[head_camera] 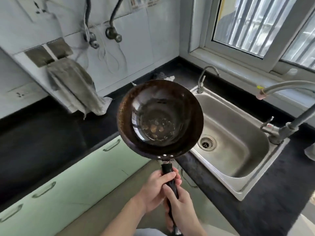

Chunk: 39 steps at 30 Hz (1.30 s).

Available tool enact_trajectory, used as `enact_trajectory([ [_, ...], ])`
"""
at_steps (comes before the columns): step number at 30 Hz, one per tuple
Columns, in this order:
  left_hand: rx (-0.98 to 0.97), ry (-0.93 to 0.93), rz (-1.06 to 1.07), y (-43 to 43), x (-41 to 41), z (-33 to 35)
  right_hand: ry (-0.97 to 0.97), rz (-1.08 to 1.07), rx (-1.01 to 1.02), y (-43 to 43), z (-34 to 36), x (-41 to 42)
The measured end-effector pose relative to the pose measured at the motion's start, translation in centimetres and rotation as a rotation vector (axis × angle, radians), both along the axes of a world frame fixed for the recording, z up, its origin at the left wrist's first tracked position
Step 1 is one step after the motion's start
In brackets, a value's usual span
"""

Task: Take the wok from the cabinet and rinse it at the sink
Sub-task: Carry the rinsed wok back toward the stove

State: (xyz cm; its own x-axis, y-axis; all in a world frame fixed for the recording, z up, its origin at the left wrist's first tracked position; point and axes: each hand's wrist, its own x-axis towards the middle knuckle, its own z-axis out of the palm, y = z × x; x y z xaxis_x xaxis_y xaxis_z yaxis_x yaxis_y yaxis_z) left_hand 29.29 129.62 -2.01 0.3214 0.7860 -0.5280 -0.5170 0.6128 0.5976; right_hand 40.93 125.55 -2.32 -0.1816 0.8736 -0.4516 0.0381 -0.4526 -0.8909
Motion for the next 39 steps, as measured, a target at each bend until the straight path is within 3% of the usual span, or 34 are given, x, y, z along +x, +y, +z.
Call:
enact_trajectory([
  [7, 0.013, -0.068, 0.288, -7.8, -7.4, -0.2, 0.043, 0.228, -0.028, -5.1, 0.5, -6.8],
  [12, 0.066, -0.104, 0.496, -15.3, -13.1, -0.2, -0.032, 0.444, 0.016, -10.7, 1.6, -12.3],
  [19, 0.140, 0.023, 0.668, -27.0, -21.2, -0.1, -0.103, 0.715, -0.042, -19.1, 2.8, -20.1],
  [28, 0.071, 0.084, 0.903, -38.5, -29.6, -0.1, -0.153, 0.990, 0.047, -27.3, 3.1, -29.9],
  [39, -0.051, 0.155, 1.281, -45.4, -40.5, 0.2, -0.151, 1.347, 0.139, -31.3, 2.0, -44.5],
])
